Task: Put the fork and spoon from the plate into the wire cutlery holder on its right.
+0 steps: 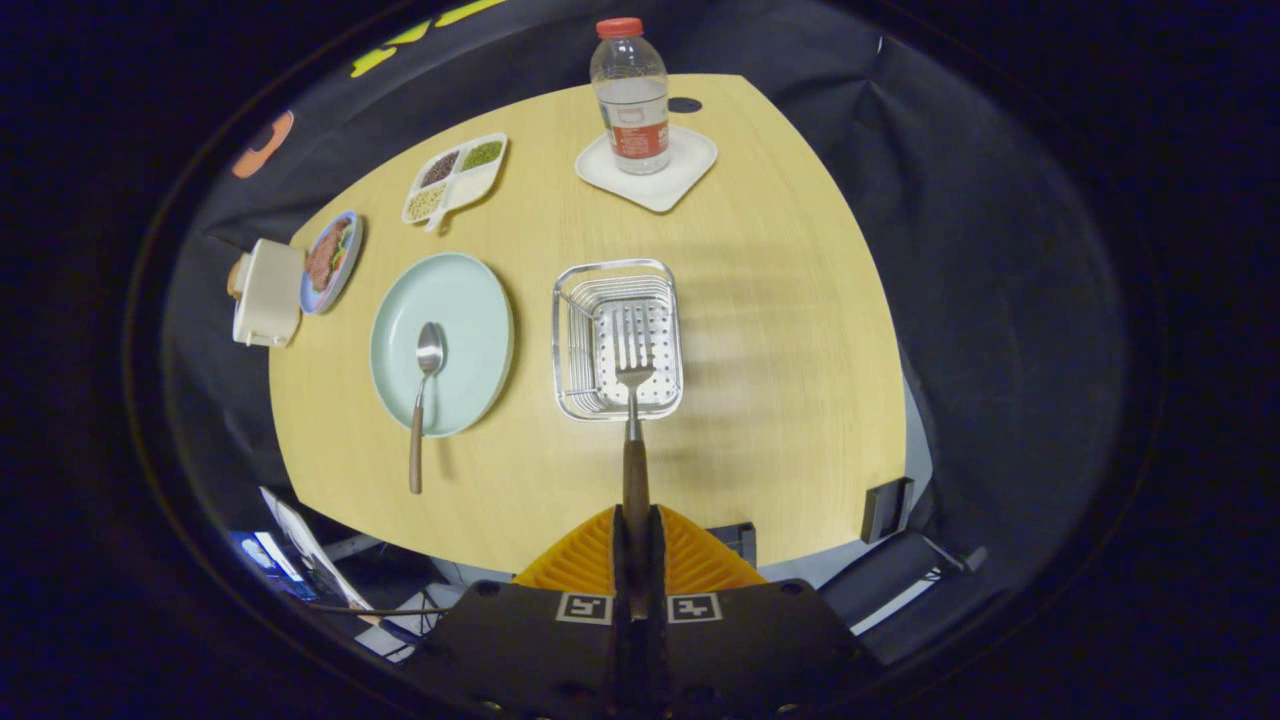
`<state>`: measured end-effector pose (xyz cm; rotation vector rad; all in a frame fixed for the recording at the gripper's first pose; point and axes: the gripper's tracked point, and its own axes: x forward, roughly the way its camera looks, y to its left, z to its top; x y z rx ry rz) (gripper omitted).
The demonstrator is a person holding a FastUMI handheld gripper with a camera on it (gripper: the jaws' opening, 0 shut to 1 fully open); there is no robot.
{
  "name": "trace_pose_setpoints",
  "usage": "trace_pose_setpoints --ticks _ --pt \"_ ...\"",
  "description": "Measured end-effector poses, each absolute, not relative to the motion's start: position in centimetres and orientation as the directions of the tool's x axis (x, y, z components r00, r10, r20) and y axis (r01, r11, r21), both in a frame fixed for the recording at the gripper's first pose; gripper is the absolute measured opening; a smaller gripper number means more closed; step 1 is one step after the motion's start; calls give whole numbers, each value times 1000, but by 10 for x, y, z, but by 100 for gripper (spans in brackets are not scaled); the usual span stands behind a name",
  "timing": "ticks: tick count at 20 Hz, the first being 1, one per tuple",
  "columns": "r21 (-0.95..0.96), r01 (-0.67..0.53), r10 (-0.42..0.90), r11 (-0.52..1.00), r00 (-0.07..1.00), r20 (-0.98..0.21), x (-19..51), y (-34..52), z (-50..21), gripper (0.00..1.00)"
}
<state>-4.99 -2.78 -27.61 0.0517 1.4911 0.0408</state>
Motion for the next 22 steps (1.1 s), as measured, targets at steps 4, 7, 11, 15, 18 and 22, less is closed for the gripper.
trace_pose_setpoints --ticks 4,7,11,15,18,22 --pt "63 15 61 998 125 -990 -42 -23 -270 29" --pt "41 -8 42 999 189 -981 -32 -15 -258 81" --pt "2 -46 15 999 284 -959 -19 5 -237 95" --pt "41 -90 68 995 321 -944 -20 59 -220 95" --pt "77 -126 111 989 292 -950 -31 102 -233 95" --pt "105 -165 143 981 241 -960 -49 148 -263 95"
